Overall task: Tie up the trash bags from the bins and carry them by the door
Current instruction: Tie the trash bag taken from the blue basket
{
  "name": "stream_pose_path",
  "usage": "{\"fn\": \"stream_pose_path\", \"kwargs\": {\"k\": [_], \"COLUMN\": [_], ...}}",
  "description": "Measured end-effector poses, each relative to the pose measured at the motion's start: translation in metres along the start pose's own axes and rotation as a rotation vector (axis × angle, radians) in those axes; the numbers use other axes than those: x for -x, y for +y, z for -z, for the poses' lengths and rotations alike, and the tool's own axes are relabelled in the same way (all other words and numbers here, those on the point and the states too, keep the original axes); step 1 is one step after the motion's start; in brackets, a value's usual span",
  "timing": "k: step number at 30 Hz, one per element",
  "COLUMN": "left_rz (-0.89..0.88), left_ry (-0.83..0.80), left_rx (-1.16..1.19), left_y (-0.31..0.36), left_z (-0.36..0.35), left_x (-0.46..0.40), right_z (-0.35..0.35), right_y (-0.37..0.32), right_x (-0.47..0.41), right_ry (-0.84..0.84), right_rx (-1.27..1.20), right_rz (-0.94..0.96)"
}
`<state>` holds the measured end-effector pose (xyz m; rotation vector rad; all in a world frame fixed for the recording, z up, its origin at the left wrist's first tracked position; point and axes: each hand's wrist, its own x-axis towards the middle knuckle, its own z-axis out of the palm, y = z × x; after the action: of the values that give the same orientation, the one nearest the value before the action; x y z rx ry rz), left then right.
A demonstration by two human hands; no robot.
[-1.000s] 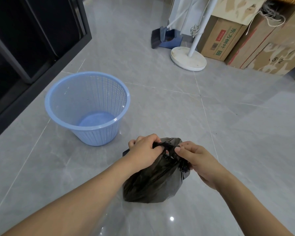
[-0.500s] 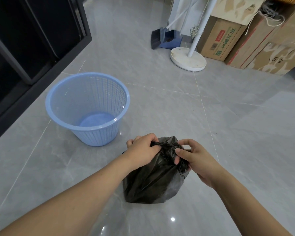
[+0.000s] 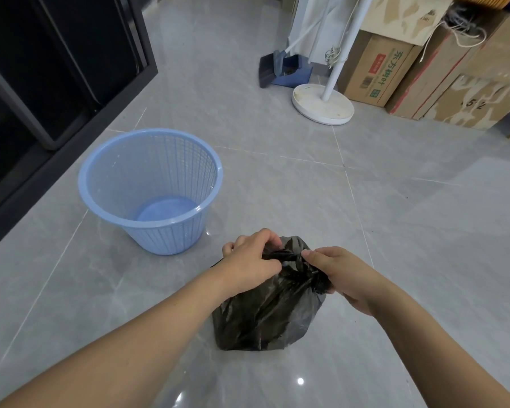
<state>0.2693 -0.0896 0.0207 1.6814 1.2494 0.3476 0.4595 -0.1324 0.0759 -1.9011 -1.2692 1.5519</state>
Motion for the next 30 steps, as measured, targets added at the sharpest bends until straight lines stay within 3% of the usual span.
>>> {"fn": "stream_pose_path", "kwargs": {"k": [2,6,13,19,25,30], "left_rz": [-0.040,-0.063,-0.053,-0.062,-0.213,-0.144], "left_ry": [-0.009,0.126,0.187,0.236,0.196,0.162], "left_rx": [-0.040,-0.161,-0.088,0.016,-0.168,-0.132], "left_y": [0.000,-0.001,-0.005,-0.014,-0.010,0.000], "left_z": [-0.001,-0.007,-0.001,0.016,0.005,-0.001], "left_x": [0.002,-0.002,0.004,0.027,0.039,0.033], "right_z": [0.001,0.004,0.005,0.003,-0.003,-0.007], "right_y": [-0.001,0.001,0.007,0.007,0.008,0.008], "right_x": [0.001,-0.001,0.002,-0.005,-0.011,-0.009], "right_ry": [-0.035,-0.131,-0.258,-0.242,-0.244,-0.192], "right_rx": [-0.026,-0.228,-0.545,-0.457,-0.418,-0.424], "right_rz": [-0.001,-0.015,-0.109,-0.041,-0.060,-0.057]}}
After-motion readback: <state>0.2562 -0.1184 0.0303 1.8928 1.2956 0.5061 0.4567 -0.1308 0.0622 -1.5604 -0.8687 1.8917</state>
